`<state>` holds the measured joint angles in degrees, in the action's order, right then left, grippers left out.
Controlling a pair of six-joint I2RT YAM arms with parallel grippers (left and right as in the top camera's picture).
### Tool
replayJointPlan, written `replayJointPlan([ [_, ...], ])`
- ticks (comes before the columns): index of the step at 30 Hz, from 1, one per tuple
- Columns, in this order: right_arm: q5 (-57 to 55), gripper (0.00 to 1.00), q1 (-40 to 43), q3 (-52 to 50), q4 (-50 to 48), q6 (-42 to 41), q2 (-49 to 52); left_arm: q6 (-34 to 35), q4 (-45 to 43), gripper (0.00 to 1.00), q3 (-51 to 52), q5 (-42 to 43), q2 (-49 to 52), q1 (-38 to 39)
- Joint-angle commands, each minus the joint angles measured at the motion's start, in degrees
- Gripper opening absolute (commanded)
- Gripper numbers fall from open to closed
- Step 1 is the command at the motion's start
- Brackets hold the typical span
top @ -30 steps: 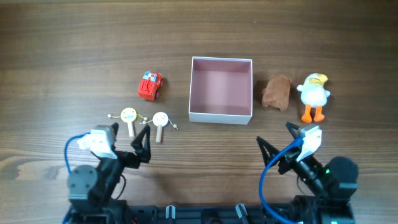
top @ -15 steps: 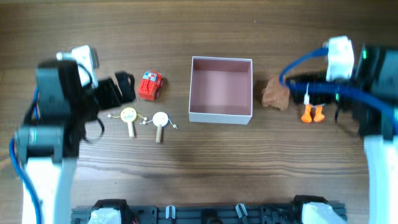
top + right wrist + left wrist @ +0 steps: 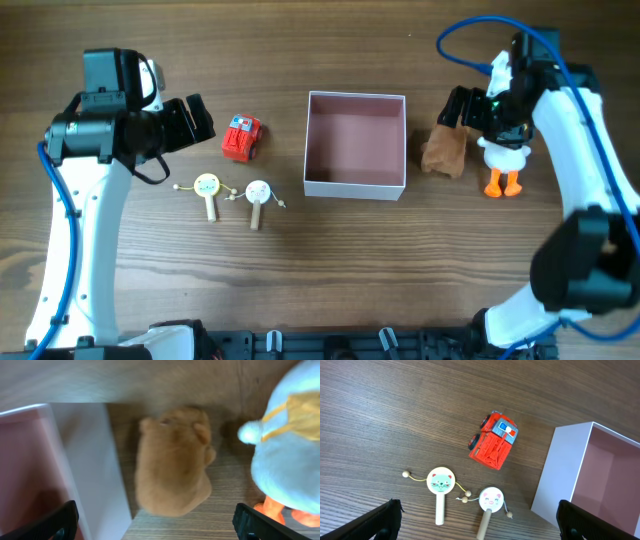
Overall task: Pack container
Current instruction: 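Reach the right gripper to the brown plush dog and grasp it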
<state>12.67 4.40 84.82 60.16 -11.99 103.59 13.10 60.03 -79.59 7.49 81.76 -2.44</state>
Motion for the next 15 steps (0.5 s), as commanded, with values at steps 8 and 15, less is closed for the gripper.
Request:
replayJointPlan([
  [8,-4.42,0.96,-2.45,0.83,-3.02,-4.92,14.78,-1.11,0.04,1.00,-1.25,-0.33,0.55,-0.35],
  [15,-8.90,0.35,-5.35,0.81,-3.87,-6.62,15.63,-1.11,0.07,1.00,-1.25,-0.33,0.55,-0.35],
])
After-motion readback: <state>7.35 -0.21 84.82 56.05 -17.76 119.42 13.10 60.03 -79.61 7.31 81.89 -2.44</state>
